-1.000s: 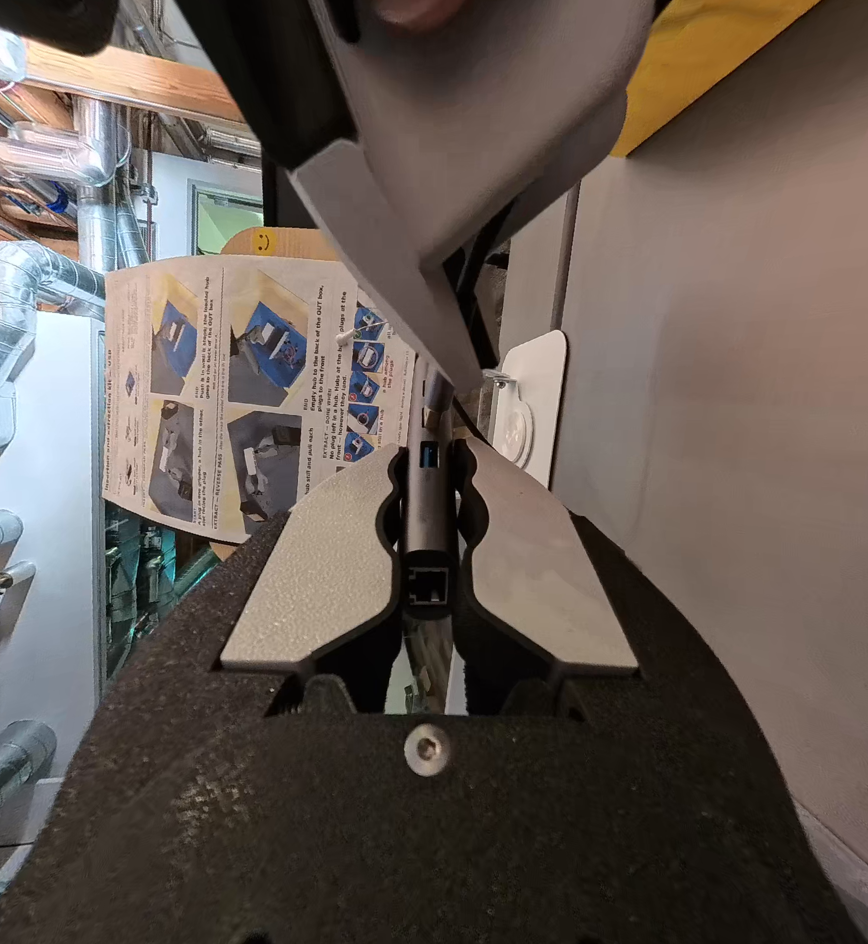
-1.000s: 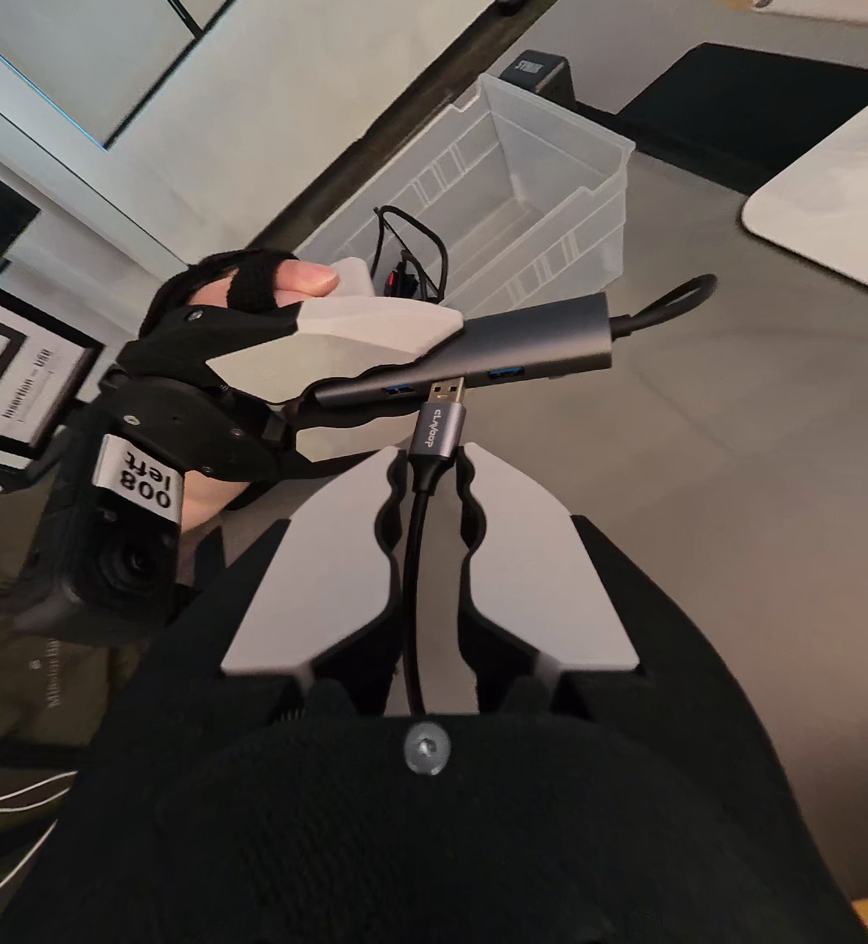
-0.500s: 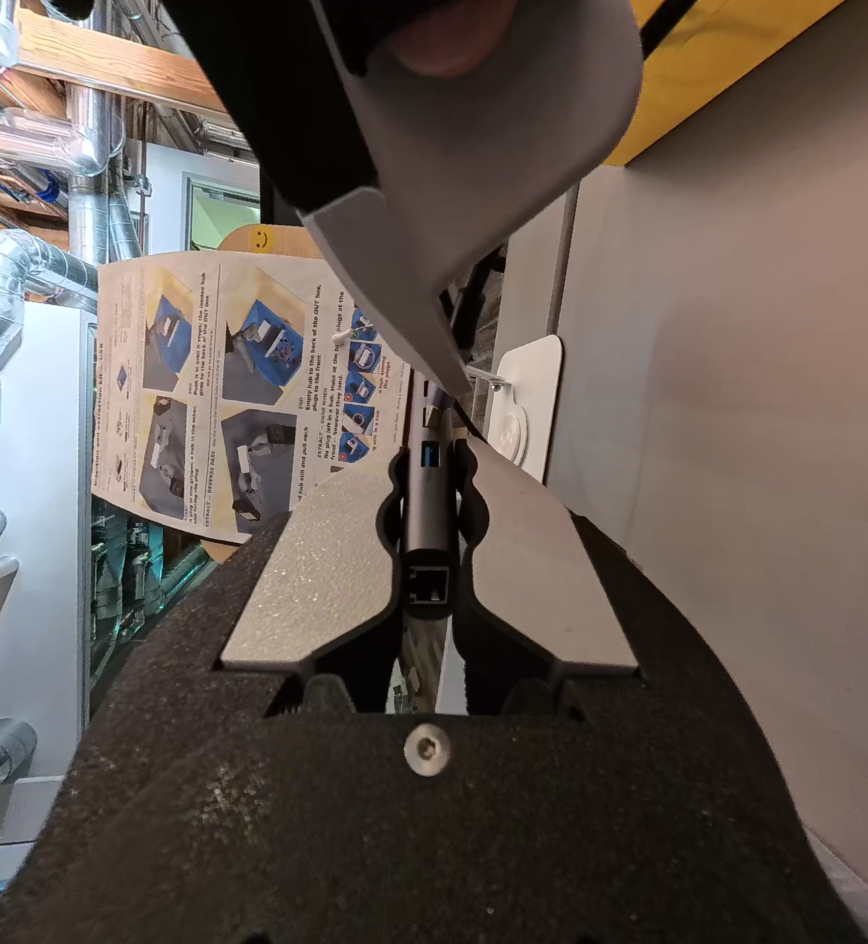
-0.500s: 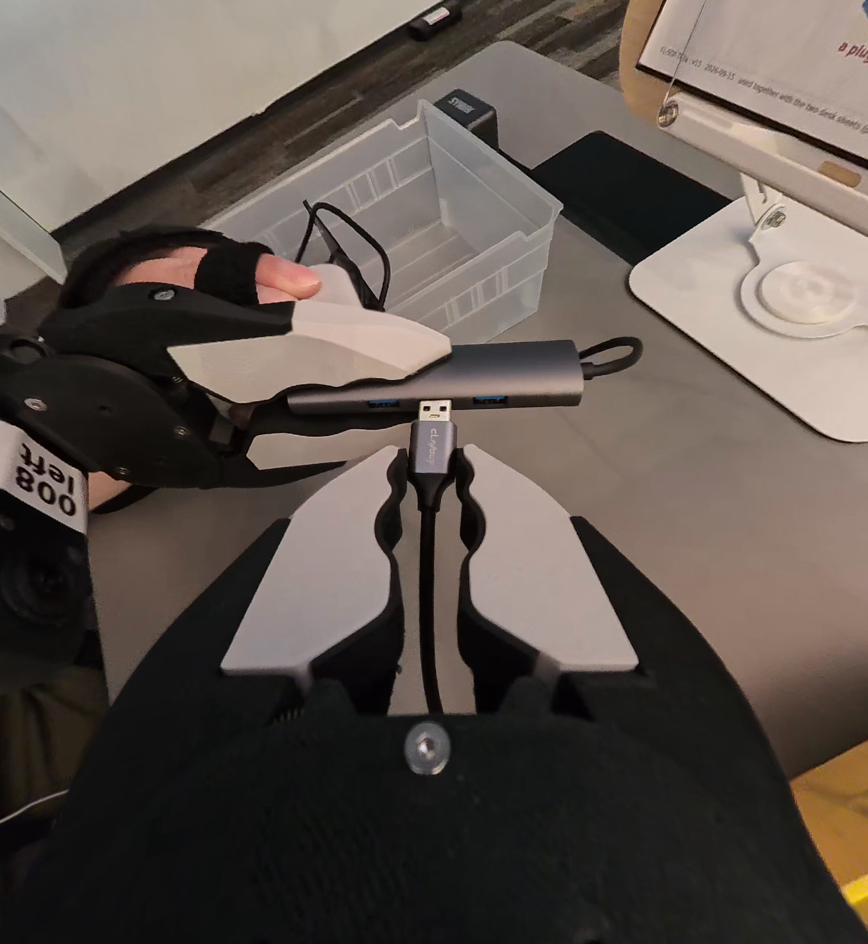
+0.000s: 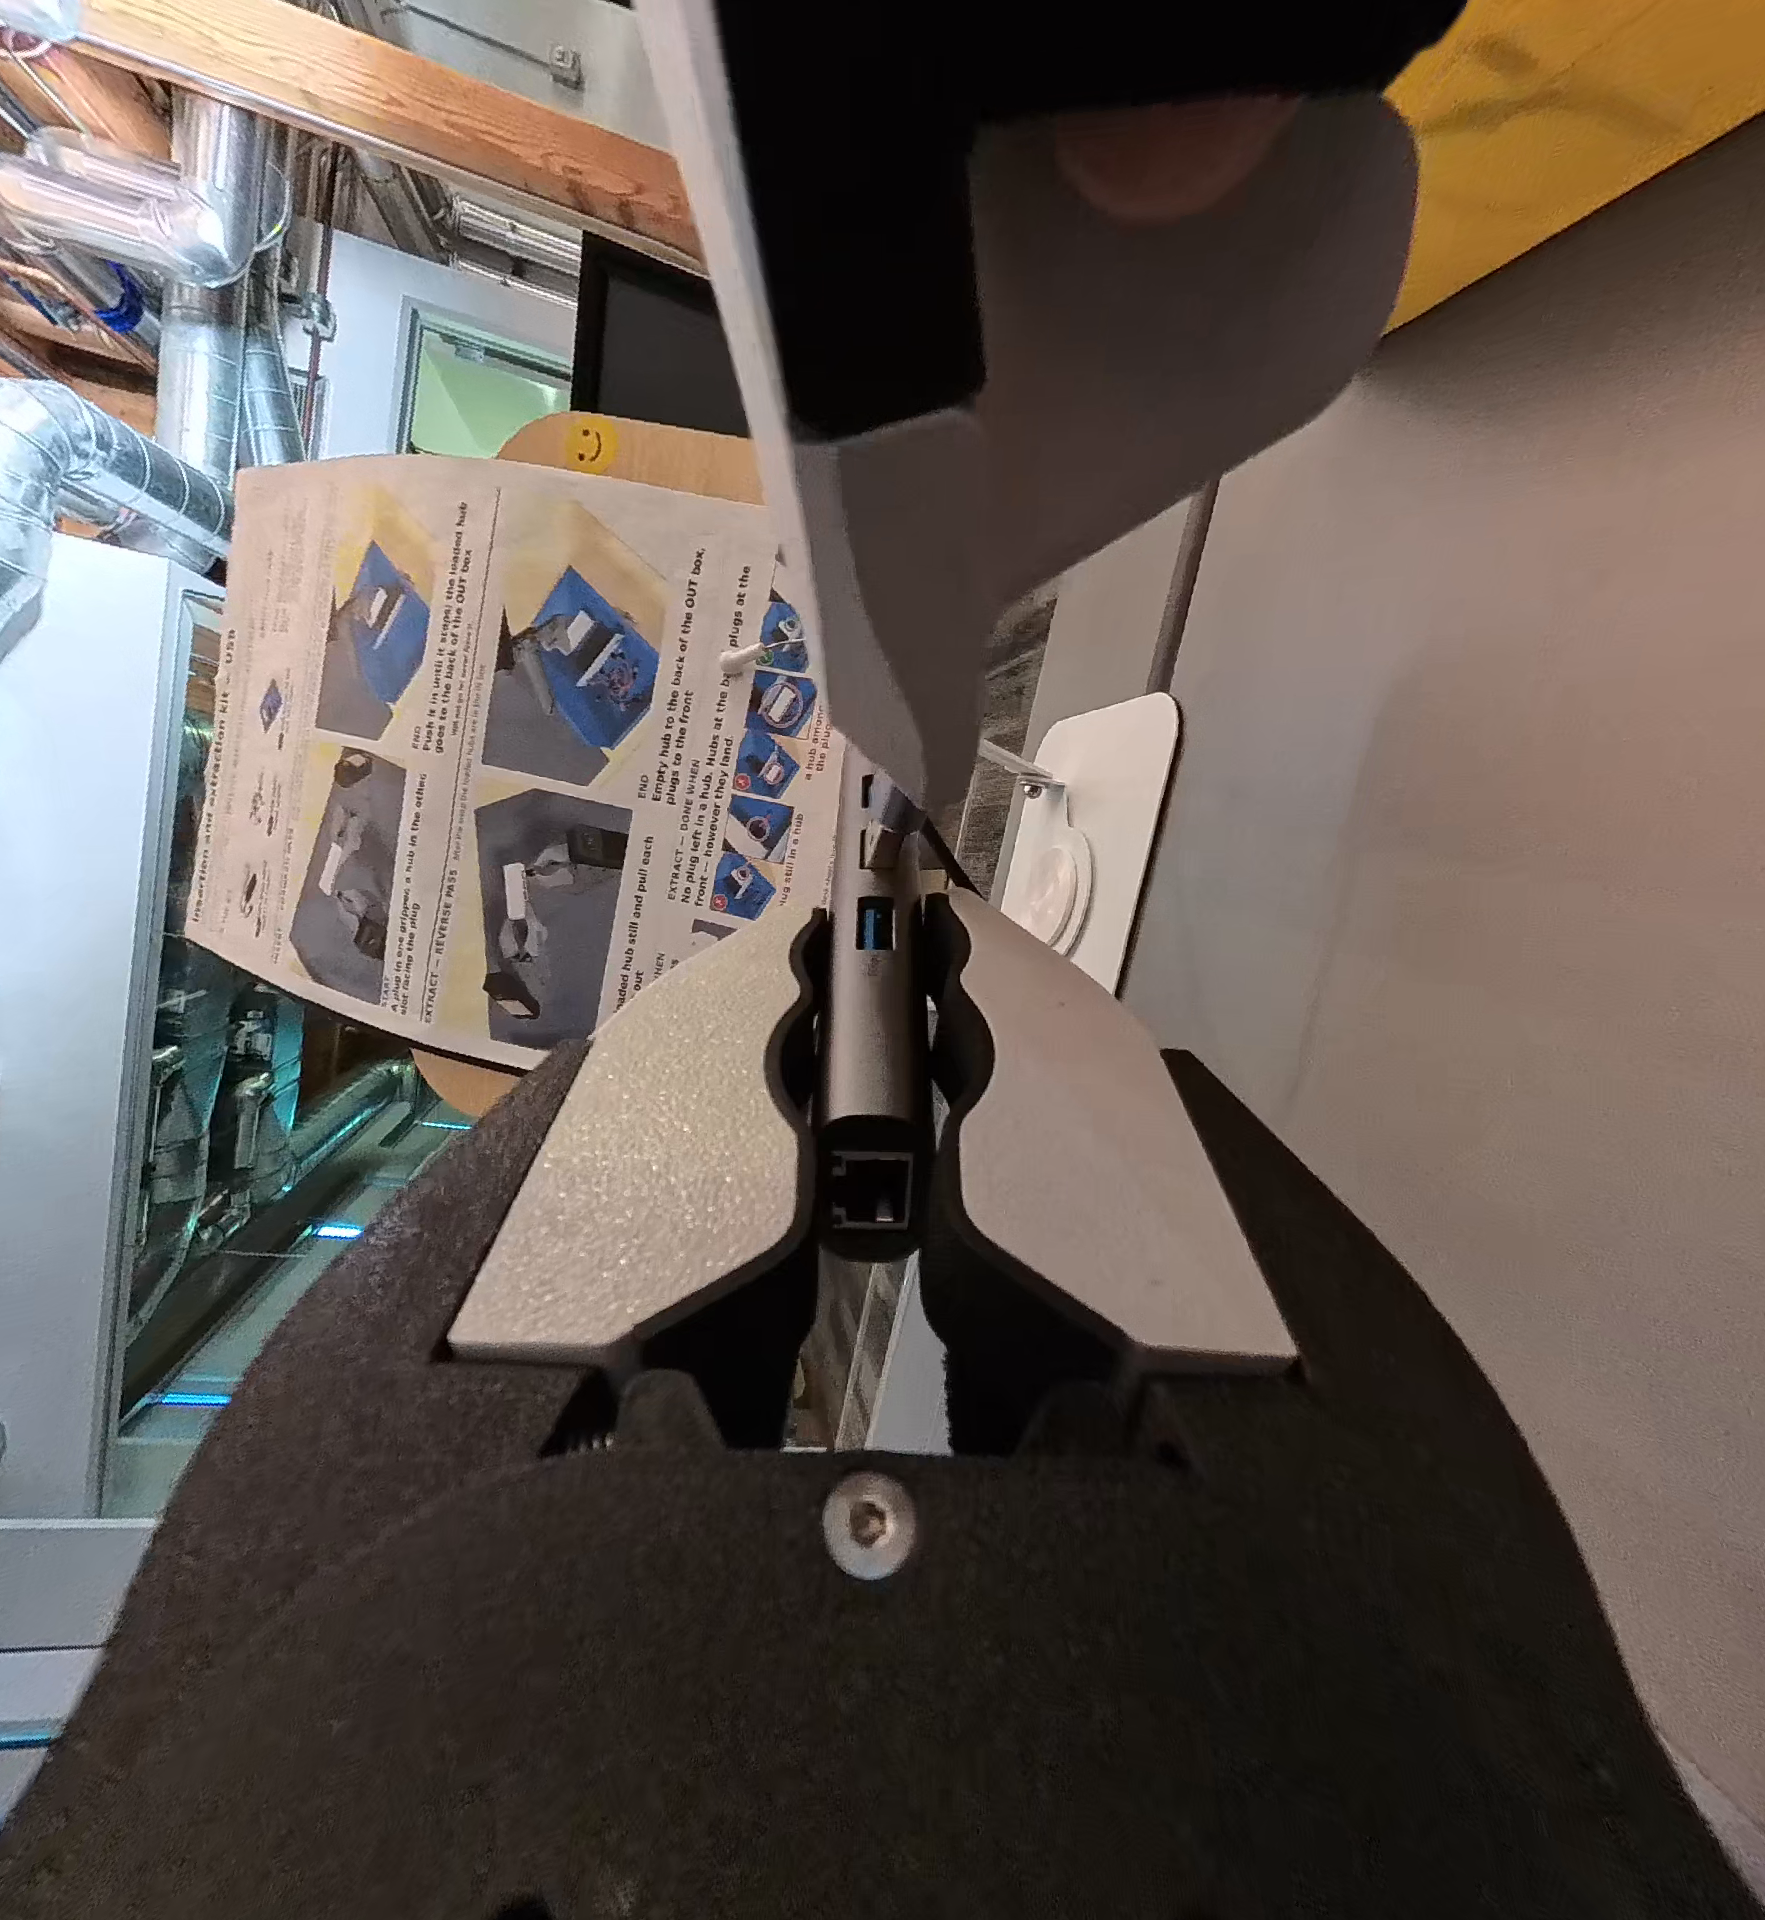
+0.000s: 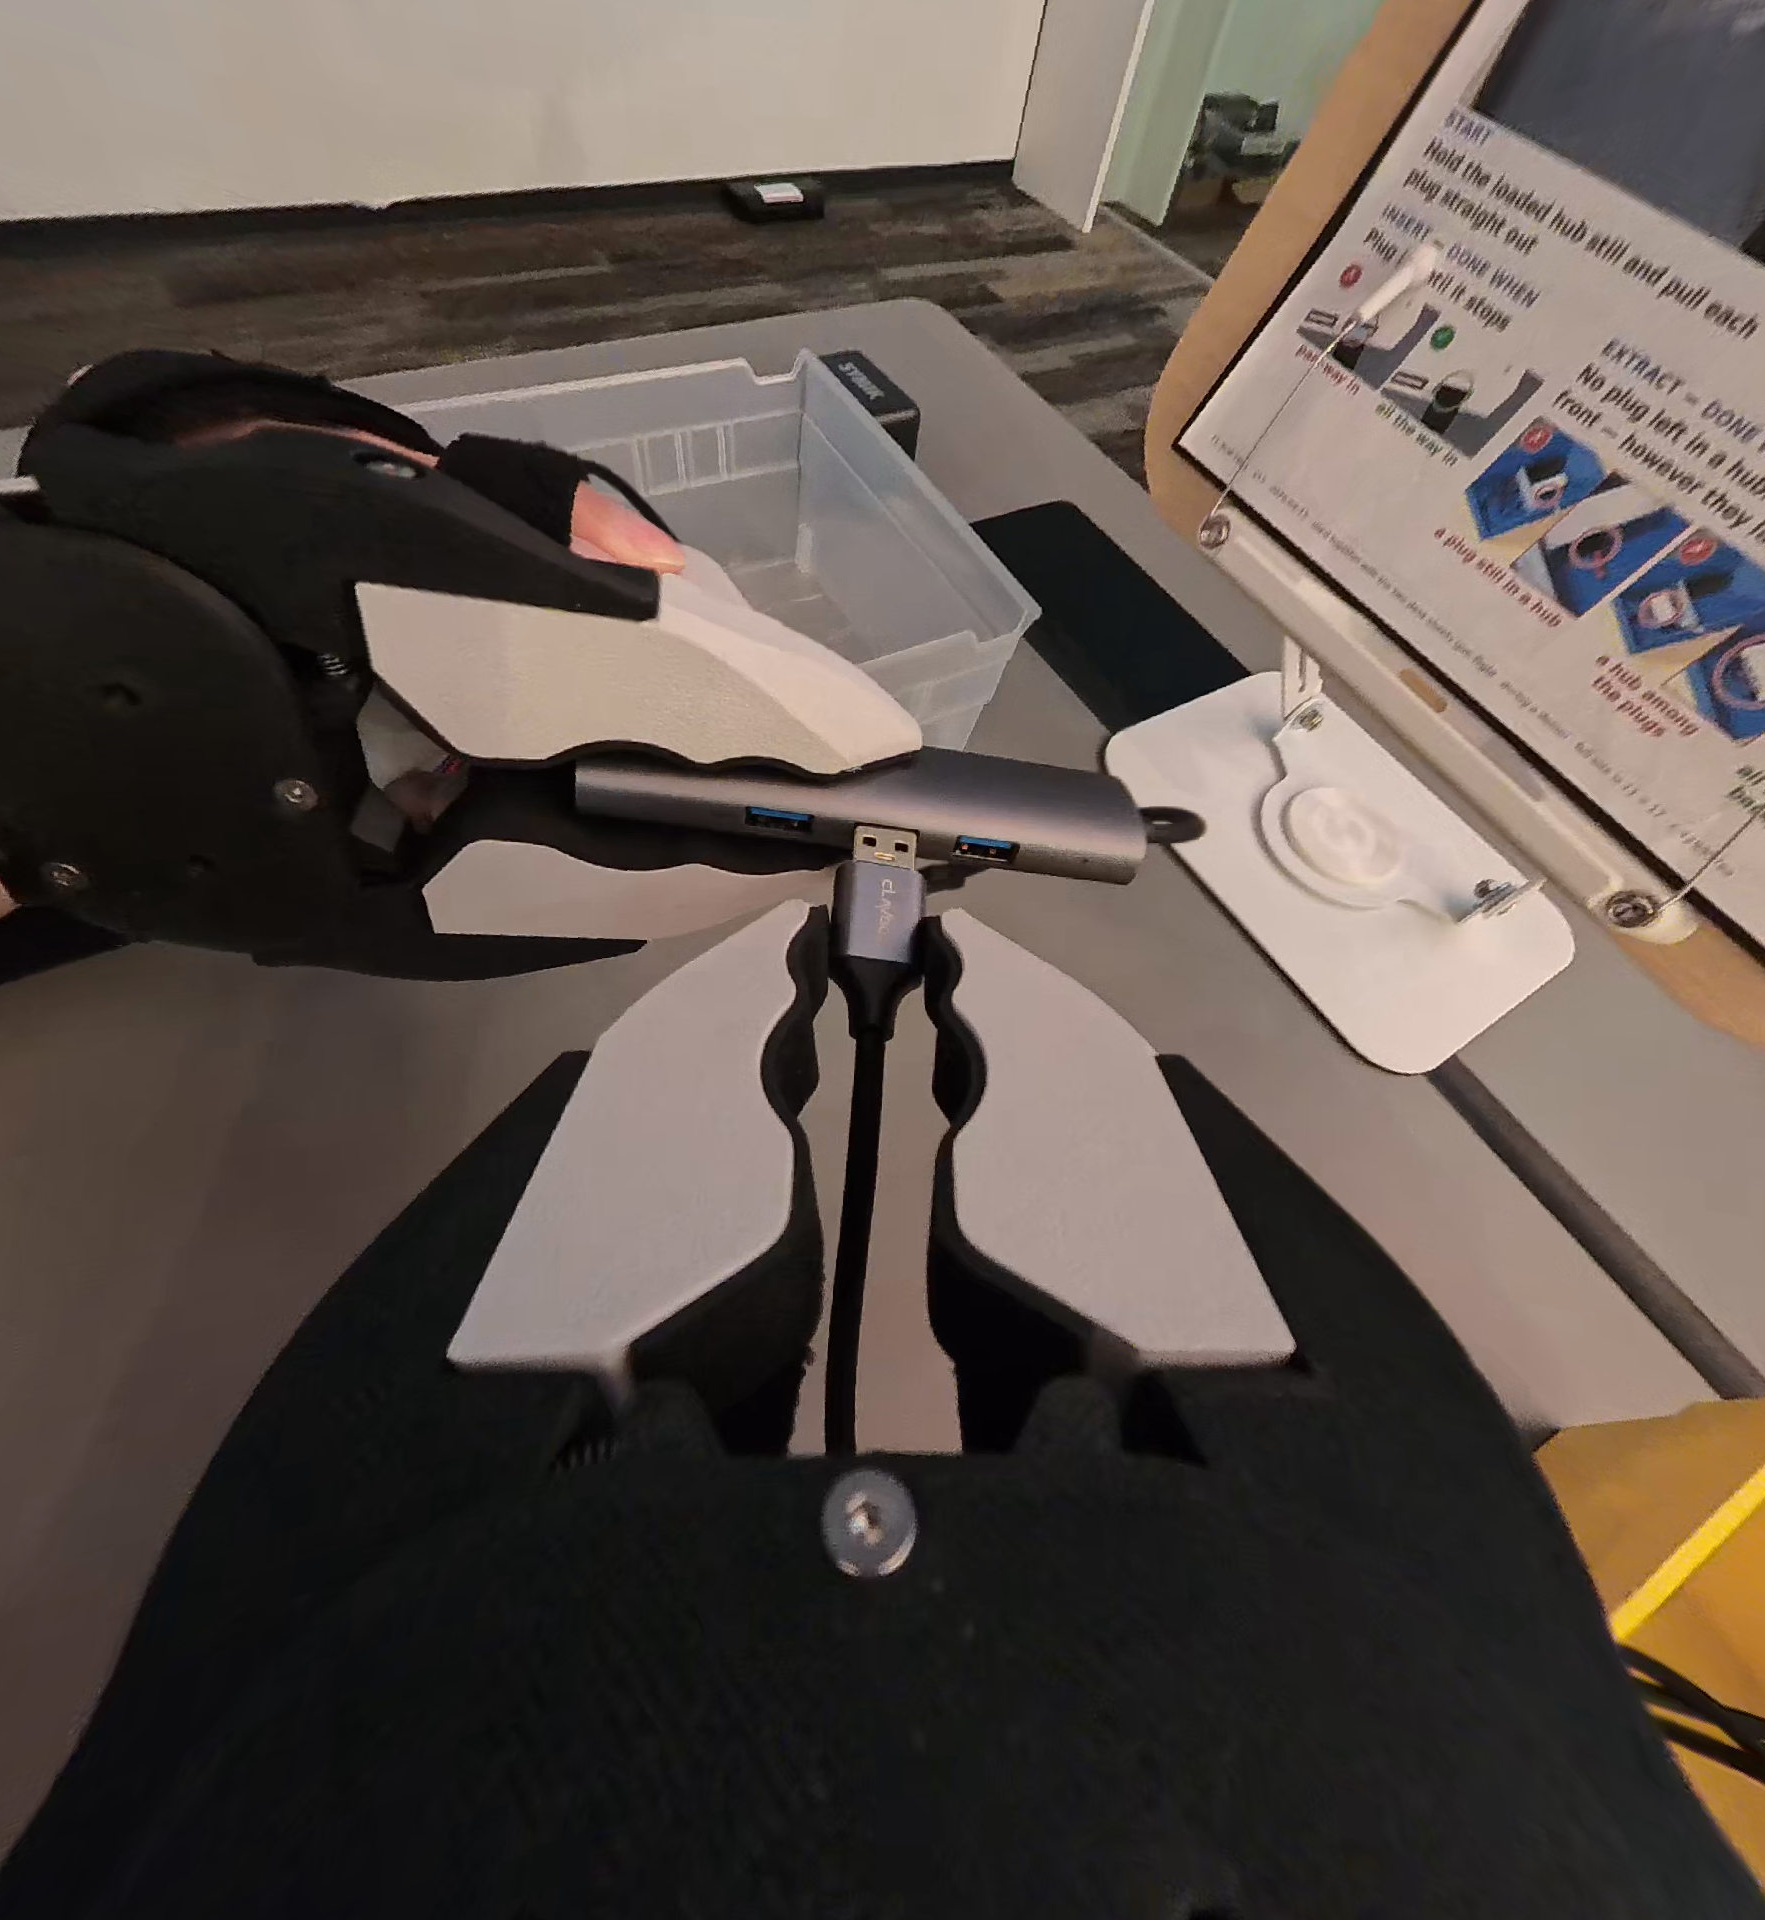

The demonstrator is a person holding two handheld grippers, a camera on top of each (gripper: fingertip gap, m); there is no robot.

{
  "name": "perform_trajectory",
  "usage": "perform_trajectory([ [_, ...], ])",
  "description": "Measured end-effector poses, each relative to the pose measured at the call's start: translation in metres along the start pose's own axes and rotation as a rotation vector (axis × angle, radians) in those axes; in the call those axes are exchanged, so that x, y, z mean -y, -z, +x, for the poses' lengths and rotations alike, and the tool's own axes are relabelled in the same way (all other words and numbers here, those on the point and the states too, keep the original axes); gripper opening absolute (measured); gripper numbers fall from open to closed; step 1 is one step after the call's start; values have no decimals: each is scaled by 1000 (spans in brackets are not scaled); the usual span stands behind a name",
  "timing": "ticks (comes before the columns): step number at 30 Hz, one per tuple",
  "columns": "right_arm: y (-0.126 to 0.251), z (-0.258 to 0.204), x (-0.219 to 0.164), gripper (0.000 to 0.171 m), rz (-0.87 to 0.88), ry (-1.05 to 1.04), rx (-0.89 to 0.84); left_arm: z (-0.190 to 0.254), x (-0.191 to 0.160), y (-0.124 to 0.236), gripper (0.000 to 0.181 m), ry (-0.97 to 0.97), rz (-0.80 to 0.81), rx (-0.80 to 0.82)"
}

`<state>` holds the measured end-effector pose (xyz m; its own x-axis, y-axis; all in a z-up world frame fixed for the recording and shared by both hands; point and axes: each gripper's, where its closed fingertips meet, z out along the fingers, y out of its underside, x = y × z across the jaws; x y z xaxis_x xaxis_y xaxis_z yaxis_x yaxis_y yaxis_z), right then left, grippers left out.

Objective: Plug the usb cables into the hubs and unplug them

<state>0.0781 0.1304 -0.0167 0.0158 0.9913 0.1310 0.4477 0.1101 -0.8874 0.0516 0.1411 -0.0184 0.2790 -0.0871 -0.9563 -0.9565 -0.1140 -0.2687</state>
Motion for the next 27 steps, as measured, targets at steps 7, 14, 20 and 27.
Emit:
perform_trajectory([
  [7,3,-1,10,18,79,37,-25,-8,-1,4,17,33,0,28],
  [14,4,-4,2,18,13,-9,37,1,1,6,17,-79,23,11],
  [20,9,-6,-11,18,-62,-71,132,12,8,8,17,-163,75,4],
  [27,8,-6,-7,18,-53,-70,115,10,7,9,17,-154,64,10],
])
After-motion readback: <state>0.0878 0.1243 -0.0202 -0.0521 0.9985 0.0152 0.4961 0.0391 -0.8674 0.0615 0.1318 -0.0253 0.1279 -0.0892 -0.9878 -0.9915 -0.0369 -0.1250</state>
